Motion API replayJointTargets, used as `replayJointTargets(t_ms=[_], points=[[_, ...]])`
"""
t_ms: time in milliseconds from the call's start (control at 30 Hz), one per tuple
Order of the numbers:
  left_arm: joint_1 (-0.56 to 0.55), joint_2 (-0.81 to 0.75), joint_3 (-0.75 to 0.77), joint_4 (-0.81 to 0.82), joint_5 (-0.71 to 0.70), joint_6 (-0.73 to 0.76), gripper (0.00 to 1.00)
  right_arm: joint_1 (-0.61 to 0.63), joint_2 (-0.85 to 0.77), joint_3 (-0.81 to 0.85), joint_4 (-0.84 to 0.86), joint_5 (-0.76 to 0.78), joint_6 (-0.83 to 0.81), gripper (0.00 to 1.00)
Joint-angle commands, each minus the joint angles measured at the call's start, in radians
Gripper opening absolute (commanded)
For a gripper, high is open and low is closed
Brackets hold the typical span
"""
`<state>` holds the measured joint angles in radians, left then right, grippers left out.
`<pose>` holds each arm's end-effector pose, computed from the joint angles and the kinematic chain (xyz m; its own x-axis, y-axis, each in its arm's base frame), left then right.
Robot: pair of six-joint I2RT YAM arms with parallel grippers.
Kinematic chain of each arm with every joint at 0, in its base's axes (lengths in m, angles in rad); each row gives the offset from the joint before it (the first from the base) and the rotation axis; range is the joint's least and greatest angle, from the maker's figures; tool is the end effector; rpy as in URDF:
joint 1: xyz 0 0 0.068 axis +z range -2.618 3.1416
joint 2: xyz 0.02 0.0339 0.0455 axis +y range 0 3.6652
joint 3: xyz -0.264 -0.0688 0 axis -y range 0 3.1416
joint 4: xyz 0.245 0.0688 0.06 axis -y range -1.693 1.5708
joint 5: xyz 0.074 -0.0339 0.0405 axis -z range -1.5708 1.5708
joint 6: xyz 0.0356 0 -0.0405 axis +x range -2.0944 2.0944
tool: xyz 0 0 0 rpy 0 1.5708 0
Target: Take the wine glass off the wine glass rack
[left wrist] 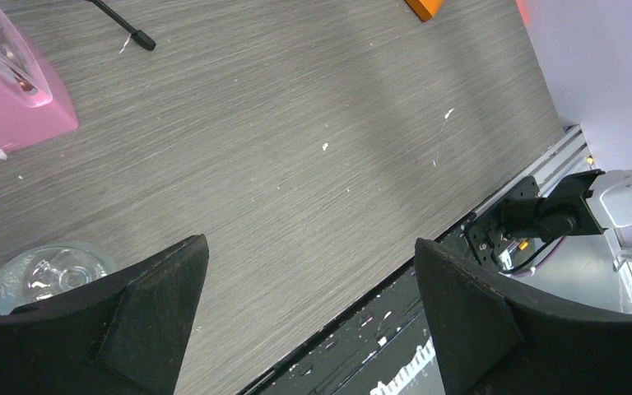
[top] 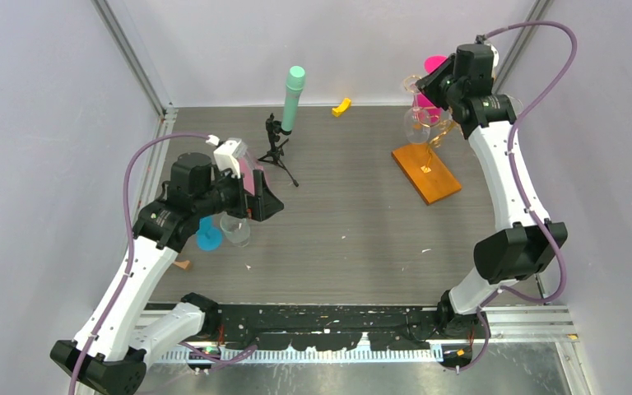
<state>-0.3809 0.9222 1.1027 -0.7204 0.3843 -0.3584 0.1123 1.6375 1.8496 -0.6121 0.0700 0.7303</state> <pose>0.1645 -0.0803 0.3719 -0.6725 -0.0810 -0.7357 0.4349 0.7610 -0.4814 0.3633 0.0385 0.4445 -0.3202 0.6336 -0.7043 0.2226 0.7730 0.5941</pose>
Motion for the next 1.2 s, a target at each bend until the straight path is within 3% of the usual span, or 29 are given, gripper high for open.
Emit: replayJointTargets(t_ms=[0,167,567,967,1167], points=[[0.005,-0.017,-0.002,0.004,-0.013,0.007,0.98,0.003,-0.074,-0.043,0.094,0.017,-0.005,0.12],[0.005,-0.017,0.000,0.001,-0.016,0.003,0.98,0.002,-0.126,-0.087,0.153,-0.007,0.051,0.01],[0.005,-0.018,0.002,0.001,-0.028,-0.002,0.98,-0.002,-0.226,-0.242,0.361,-0.056,0.193,0.00],[0.005,-0.021,-0.002,-0.004,-0.042,-0.001,0.98,-0.031,-0.182,-0.311,0.517,-0.167,0.307,0.00],[0.005,-0.017,-0.001,-0.005,-0.042,0.001,0.98,-0.044,-0.155,-0.311,0.582,-0.178,0.285,0.00]])
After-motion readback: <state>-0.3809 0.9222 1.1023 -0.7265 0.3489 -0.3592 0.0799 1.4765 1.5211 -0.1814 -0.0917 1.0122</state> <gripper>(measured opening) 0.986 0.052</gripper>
